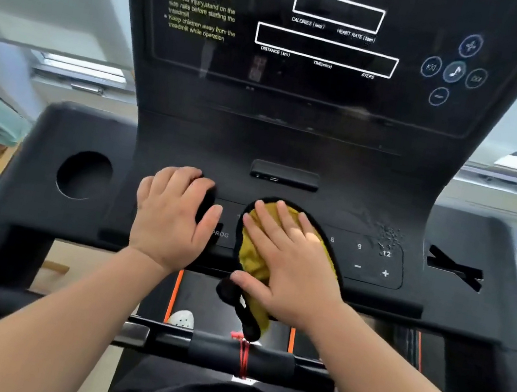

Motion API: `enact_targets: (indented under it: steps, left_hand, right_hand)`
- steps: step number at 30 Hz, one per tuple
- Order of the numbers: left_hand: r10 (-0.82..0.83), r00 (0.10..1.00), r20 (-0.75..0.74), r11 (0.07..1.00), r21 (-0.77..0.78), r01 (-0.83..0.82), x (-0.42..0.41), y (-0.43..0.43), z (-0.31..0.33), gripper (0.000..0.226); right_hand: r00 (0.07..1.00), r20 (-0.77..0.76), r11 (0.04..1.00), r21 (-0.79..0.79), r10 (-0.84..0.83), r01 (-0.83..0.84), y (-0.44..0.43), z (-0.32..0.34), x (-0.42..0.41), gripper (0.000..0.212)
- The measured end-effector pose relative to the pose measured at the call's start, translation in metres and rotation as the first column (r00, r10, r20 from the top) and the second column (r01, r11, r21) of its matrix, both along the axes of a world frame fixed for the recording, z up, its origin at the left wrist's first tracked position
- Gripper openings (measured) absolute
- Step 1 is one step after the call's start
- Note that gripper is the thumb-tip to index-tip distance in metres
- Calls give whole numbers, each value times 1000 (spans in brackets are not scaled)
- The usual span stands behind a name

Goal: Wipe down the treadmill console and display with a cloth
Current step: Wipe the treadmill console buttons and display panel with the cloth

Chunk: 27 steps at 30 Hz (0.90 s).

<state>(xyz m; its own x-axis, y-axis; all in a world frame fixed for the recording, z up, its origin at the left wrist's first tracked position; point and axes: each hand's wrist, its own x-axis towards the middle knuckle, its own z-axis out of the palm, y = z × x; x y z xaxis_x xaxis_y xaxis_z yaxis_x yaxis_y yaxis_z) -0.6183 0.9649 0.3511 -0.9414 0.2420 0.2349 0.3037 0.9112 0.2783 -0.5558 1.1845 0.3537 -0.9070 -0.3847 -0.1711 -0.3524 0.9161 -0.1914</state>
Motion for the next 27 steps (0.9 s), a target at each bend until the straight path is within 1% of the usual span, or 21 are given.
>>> enact_targets:
  steps: [2, 7, 10, 11, 13, 17, 19, 21, 24, 25, 27]
  left_hand:
    - [24, 1000, 1, 1000, -8, -24, 0, 1, -2, 48]
    - [67, 998, -15, 997, 32, -67, 2, 1, -2, 48]
    - [72, 997, -27, 996, 61, -70, 4, 2, -1, 50]
    - [70, 997, -30, 995, 73, -68, 5, 1, 0, 51]
    - [65, 997, -32, 993, 100, -62, 5, 1, 0, 53]
    - [48, 998, -36, 993, 111, -43, 5, 0, 0, 55]
    - [47, 998, -35, 993, 106, -43, 5, 0, 0, 54]
    - [45, 999, -30, 994, 99, -42, 4, -1, 0, 55]
    - [40, 999, -29, 994, 99, -37, 4, -1, -1, 54]
    - [39, 999, -30, 994, 106, -36, 4, -1, -1, 54]
    - [38, 999, -26, 993, 116, -34, 4, -2, -1, 54]
  right_hand:
    - [1000, -4, 1000, -2, 13, -13, 19, -3, 10, 89]
    - [987, -10, 985, 61, -159, 159, 86, -2, 27, 92]
    - [980, 5, 977, 77, -198, 197, 105, 5, 18, 95]
    - [984, 16, 981, 91, -175, 173, 104, 7, 13, 97]
    - [997, 38, 993, 96, -72, 68, 96, 11, 1, 101]
    - [987, 57, 988, 36, 150, -153, 50, 16, -29, 99]
    - [974, 57, 976, -8, 219, -218, 16, 14, -36, 101]
    - [961, 62, 963, -20, 269, -269, -10, 10, -36, 101]
    - [952, 51, 953, -46, 301, -299, -5, 7, -22, 93]
    - [959, 44, 959, -60, 280, -278, 8, 6, -16, 91]
    - [985, 33, 984, -75, 166, -164, 43, 7, -4, 90]
